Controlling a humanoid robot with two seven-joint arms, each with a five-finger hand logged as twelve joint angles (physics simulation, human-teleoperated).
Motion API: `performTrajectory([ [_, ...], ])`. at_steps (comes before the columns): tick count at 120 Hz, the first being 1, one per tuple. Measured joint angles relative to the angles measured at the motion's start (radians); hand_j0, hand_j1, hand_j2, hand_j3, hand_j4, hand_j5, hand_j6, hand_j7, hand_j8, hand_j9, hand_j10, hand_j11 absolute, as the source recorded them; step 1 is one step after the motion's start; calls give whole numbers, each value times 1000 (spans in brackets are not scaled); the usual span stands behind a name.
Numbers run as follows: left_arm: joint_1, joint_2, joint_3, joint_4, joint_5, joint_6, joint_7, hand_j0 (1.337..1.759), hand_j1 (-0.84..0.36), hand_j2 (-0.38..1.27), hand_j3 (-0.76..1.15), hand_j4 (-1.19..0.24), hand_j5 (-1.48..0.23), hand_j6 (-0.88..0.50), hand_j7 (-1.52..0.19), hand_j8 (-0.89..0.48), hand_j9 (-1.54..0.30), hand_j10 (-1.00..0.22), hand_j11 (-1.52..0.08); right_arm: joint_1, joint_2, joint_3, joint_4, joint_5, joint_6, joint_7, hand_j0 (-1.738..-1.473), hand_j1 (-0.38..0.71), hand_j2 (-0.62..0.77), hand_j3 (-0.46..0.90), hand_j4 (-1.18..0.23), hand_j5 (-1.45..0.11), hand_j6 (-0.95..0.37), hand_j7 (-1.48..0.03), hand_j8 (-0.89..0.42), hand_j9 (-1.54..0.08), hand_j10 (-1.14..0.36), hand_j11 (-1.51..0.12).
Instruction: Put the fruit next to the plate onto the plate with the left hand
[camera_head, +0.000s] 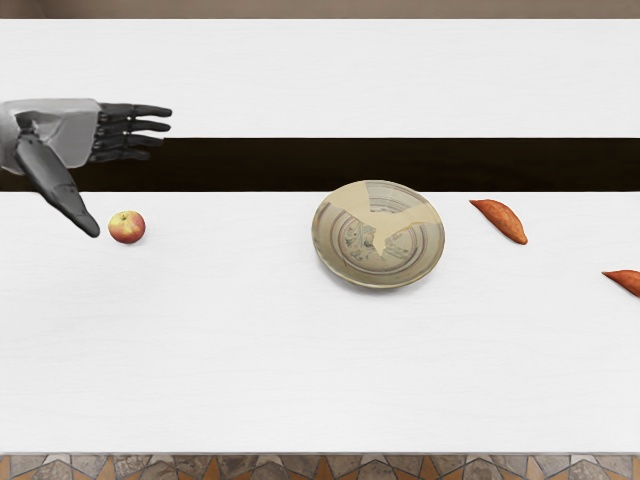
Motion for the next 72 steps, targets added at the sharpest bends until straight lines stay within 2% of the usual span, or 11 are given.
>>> performTrajectory([
  [10,-2,-2,-2,-3,0,0,0,1658,337,3,0,-14,-15,-14,-15,-14,-15,-14,-15,2,0,0,0,0,0,0,-1658,-349,0,0,0,0,0,0,0,0,0,0],
  [14,-4,-38,-2,-1,1,0,3,1658,337,4,0,-13,-15,-14,-15,-14,-15,-13,-15,2,0,0,0,0,0,0,-1658,-349,0,0,0,0,0,0,0,0,0,0],
  [24,-45,-82,-4,20,6,0,58,1658,337,3,0,-14,-15,-14,-15,-14,-15,-14,-15,4,0,1,0,0,0,0,-1658,-349,0,0,0,0,0,0,0,0,0,0],
  [36,-79,-123,-4,37,9,0,102,1658,337,3,0,-14,-15,-14,-15,-14,-15,-14,-15,6,0,1,0,0,0,0,-1658,-349,0,0,0,0,0,0,0,0,0,0],
  [43,-145,-189,-1,42,91,0,192,1658,337,3,0,-14,-15,-14,-15,-14,-15,-14,-15,7,0,1,-1,0,0,0,-1658,-349,0,0,0,0,0,0,0,0,0,0],
  [58,-207,-196,-2,46,335,0,360,1658,336,3,0,-15,-15,-15,-15,-15,-15,-14,-15,8,0,1,-1,0,0,0,-1658,-349,0,0,0,0,0,0,0,0,0,0],
  [64,-209,-229,-1,47,393,0,405,1658,336,3,0,-15,-15,-15,-15,-15,-15,-14,-15,8,0,1,-1,0,0,0,-1658,-349,0,0,0,0,0,0,0,0,0,0],
  [72,-199,-304,4,47,520,36,439,1658,336,3,0,-16,-15,-16,-15,-16,-15,-15,-15,8,0,1,-2,0,0,0,-1658,-349,0,0,0,0,0,0,0,0,0,0],
])
